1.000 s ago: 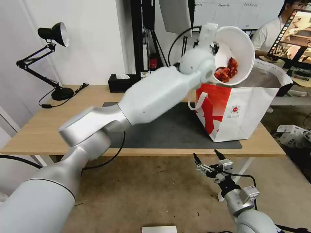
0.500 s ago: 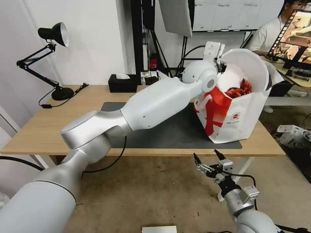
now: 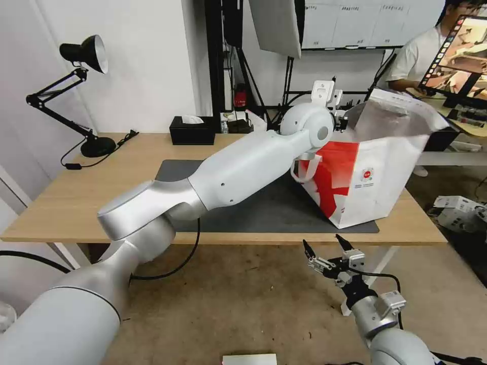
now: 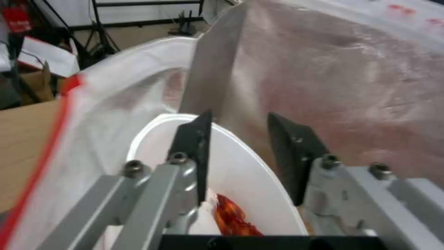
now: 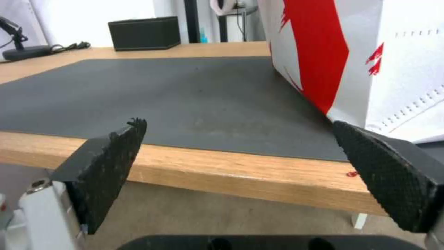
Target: Pick up the trash from the table and place it into the takeout bag.
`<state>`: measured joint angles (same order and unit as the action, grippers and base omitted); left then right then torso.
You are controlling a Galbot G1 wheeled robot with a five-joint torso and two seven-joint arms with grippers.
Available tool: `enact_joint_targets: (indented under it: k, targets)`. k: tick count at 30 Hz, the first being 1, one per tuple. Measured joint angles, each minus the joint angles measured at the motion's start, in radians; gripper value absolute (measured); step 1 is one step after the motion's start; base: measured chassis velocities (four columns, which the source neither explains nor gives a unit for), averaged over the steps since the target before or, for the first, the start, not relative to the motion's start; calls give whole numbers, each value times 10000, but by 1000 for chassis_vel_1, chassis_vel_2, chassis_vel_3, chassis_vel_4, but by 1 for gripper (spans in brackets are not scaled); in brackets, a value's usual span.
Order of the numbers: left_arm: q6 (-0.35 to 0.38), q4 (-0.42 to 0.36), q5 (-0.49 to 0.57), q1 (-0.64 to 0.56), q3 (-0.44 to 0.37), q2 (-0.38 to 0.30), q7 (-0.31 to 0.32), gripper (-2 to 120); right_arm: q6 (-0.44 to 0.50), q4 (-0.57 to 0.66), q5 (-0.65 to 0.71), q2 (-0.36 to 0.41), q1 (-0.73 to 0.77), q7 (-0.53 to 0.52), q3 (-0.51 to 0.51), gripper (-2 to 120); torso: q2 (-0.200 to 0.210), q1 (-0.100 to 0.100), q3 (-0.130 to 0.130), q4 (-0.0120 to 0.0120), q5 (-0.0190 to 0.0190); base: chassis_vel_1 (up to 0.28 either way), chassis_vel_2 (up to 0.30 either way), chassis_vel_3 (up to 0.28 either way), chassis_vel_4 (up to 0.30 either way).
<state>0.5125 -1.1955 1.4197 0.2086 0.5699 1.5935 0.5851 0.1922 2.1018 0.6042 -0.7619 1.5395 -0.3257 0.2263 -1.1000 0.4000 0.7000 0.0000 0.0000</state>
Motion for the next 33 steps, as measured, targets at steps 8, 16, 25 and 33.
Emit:
enact_joint_targets:
  k: [8,16,25,33]
  targets:
    - [-150,-1394,-44,-65,-411,-668,685,76,0,0,0,0,0,0,0,100,0,-1,0,-5,0,0,0,0,0]
    - [-221,-2948,-1425,-433,-465,-2447,864,99,0,0,0,0,-1,0,0,100,-1,0,1,3,-5,0,0,0,0]
    - [-1334,-5350,-2632,-2318,-1091,-4603,788,100,0,0,0,0,0,0,0,100,-1,-1,-1,-2,-3,0,0,0,0]
    - [-2063,-7075,-3363,-4764,-2724,-6273,415,100,0,0,0,0,-1,0,0,100,-1,-1,-1,1,-5,0,0,0,0]
